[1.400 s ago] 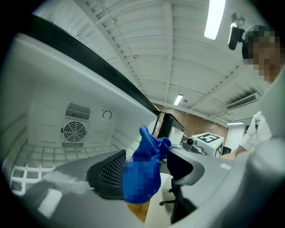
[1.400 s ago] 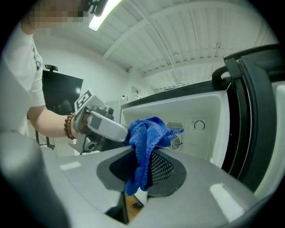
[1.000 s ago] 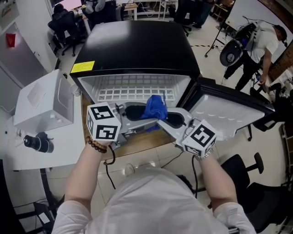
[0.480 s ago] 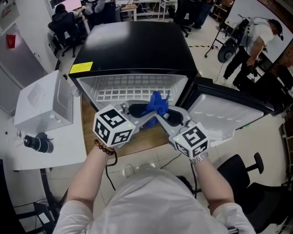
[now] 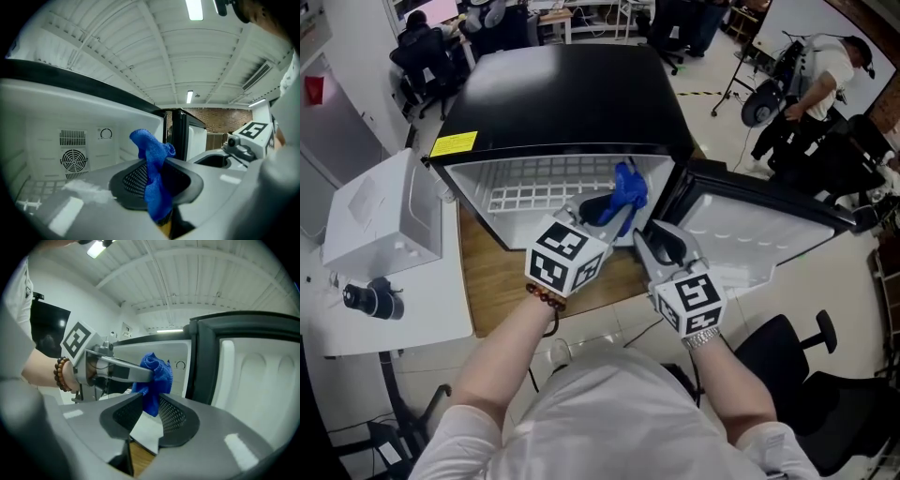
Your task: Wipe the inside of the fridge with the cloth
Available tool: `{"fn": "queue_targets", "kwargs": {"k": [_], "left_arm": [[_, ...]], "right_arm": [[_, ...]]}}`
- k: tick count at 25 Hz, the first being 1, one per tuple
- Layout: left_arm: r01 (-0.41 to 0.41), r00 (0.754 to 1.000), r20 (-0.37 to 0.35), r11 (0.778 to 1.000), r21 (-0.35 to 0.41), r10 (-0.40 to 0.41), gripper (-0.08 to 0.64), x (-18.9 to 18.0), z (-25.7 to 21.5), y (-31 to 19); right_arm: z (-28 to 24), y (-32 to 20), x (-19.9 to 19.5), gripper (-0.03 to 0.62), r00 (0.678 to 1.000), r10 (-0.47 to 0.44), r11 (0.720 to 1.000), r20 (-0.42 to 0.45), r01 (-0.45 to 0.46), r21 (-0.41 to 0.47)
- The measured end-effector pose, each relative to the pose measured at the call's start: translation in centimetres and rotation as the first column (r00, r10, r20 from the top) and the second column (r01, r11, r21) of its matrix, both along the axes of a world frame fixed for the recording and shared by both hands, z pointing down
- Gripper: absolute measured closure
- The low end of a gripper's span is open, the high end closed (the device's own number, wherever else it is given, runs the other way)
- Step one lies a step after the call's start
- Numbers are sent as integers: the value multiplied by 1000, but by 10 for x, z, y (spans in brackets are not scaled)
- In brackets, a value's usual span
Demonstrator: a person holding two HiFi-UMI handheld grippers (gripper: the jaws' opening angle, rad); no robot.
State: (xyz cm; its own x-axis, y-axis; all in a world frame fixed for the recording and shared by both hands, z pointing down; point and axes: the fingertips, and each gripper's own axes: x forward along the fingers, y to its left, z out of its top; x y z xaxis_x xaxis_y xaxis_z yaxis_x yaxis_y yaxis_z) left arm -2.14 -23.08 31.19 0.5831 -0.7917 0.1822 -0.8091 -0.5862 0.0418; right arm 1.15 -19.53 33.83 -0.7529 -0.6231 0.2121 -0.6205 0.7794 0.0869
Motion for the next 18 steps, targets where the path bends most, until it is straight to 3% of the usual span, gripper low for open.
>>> {"fn": "queue_targets", "kwargs": {"k": [4,7,18], "left_arm": [[7,1000,-10,1000,13,-7,485,6,8,-10],[28,999,-17,999,24,-27,485,9,12,-19],[197,980,26,980,31,-198,486,9,20,-52]], "right_arm": [[1,1,1,514,998,68,998,2,-68,6],[1,0,4,590,995,102,995,-2,-102,3],[5,1,12,591,996,88,996,-14,-89,-16]]}}
